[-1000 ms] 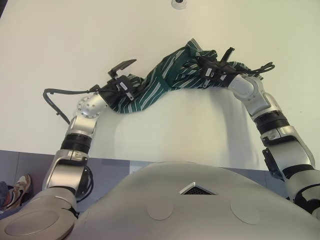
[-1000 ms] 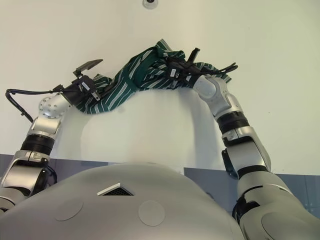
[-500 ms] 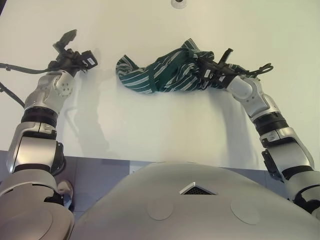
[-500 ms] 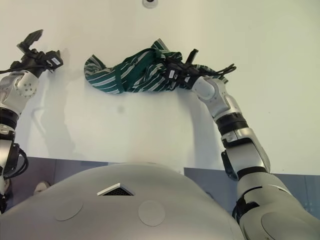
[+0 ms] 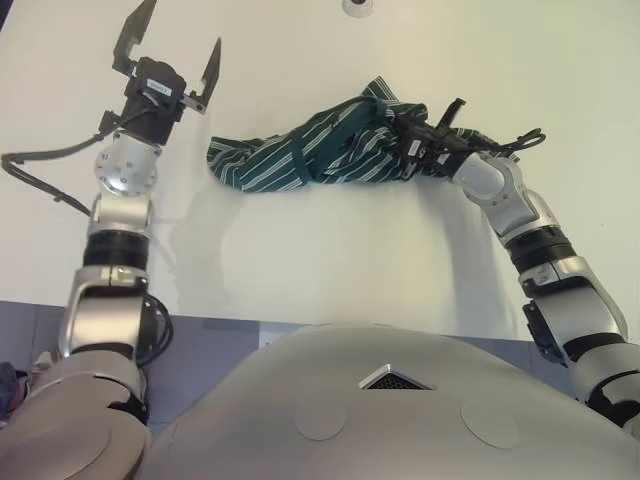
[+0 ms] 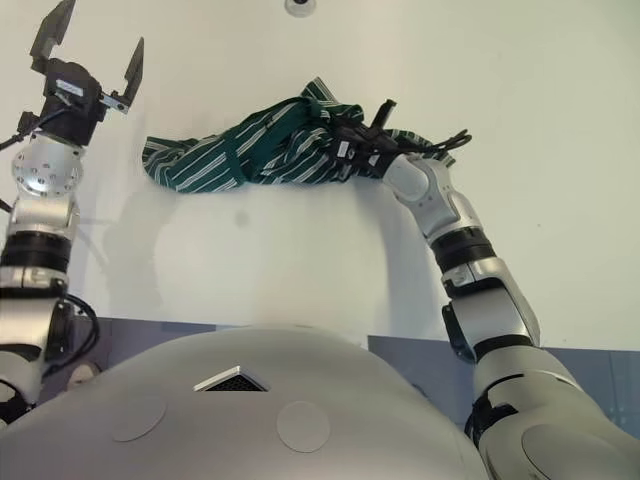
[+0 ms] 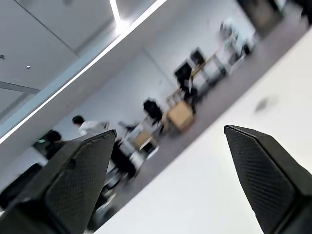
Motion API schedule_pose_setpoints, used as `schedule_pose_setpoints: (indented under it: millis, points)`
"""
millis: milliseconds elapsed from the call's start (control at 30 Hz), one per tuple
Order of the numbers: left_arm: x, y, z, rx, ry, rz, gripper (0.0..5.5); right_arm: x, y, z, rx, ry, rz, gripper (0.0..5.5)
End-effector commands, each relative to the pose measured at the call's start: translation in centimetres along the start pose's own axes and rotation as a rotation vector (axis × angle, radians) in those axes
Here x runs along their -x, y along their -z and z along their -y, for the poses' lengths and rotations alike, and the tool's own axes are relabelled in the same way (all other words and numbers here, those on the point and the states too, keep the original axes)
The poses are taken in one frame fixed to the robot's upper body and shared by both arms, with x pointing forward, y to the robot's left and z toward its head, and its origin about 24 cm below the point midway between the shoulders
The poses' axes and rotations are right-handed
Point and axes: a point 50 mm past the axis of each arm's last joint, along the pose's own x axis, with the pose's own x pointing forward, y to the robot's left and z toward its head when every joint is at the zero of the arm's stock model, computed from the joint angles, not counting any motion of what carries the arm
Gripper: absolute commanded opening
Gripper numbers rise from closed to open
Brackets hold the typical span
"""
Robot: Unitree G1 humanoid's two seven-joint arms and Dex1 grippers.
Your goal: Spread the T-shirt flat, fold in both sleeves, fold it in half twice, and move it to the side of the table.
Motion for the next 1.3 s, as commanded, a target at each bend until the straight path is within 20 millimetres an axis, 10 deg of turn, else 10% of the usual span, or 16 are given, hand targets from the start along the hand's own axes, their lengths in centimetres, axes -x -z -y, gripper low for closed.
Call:
schedule_pose_setpoints:
  millis: [33,167,300,567,867,1300]
  points:
    - [1.8,-2.6,4.3,0.103,0.219,0.128,4.09,0.7,1.3,-2.0,-0.016,-0.090,-0.071,0.05]
    - [5.5,-3.1,10.2,0.081,0.617,0.108,4.09,0.7,1.3,-2.0,-0.015,-0.091,-0.073,0.05]
    - [7.4,-2.0,11.9,-0.013,0.806,0.040,4.09,0.7,1.3,-2.0,-0.014,-0.091,-0.075,0.05]
    - [8.0,2.4,9.5,-0.349,0.831,-0.193,4.09,0.8,1.4,-1.9,-0.007,-0.096,-0.078,0.05]
    - [11.7,0.7,8.8,-0.365,0.992,-0.244,4.09,1.2,1.5,-2.2,-0.009,-0.104,-0.084,0.05]
    - [10.1,3.4,8.0,-0.462,0.855,-0.345,4.09,1.0,1.2,-2.4,-0.016,-0.105,-0.074,0.05]
